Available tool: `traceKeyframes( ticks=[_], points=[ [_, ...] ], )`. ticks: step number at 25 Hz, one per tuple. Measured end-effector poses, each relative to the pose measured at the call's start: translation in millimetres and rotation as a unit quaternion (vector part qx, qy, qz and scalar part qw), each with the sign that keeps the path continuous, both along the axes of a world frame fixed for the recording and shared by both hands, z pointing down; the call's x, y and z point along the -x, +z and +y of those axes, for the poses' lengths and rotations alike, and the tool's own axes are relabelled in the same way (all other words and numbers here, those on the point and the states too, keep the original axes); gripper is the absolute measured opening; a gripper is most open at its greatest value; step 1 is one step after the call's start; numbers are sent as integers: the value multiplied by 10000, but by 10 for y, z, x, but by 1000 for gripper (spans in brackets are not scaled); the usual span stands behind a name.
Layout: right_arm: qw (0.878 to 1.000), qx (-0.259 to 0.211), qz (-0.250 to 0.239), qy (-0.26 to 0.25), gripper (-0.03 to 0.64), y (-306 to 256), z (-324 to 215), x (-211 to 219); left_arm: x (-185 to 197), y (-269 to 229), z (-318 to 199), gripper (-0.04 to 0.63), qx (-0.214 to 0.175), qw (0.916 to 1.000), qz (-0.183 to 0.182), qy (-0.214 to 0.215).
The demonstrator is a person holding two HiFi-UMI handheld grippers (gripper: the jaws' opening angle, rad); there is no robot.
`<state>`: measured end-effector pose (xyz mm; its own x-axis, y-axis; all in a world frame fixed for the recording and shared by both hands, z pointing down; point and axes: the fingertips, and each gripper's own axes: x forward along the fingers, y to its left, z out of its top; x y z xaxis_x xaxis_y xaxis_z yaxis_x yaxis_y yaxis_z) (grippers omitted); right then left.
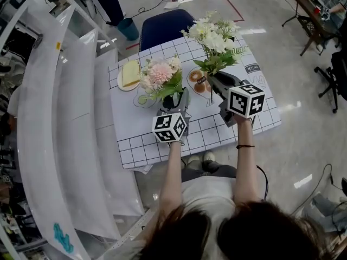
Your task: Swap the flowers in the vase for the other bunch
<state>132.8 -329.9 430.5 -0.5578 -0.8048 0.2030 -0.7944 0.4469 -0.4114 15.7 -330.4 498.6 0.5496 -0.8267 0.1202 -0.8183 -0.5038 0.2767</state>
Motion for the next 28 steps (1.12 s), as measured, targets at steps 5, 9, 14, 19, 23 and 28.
traceKeyframes(
  ticks=[5,9,14,19,23,28],
  points=[
    [10000,21,-34,52,51,17,-15,-60,-37,-4,-30,202,-35,9999,-99,41],
    [9999,32,-56,100,51,31,-16,-111,-48,0,-26,183,-55,9999,-115,13],
    [9999,56,-50,104,51,36,-15,-116,-23,-29,-32,120,-94,9999,-103,-51],
    [9999,72,-44,58,51,52,-17,-80,-10,-29,-39,106,-81,9999,-120,-44],
    [10000,63,-45,21,51,40,-17,-48,8,-85,-57,89,-106,9998,-136,-45],
    [10000,53,-52,-16,51,27,-3,-24,19,-127,-53,81,-127,9999,-90,-46]
  ],
)
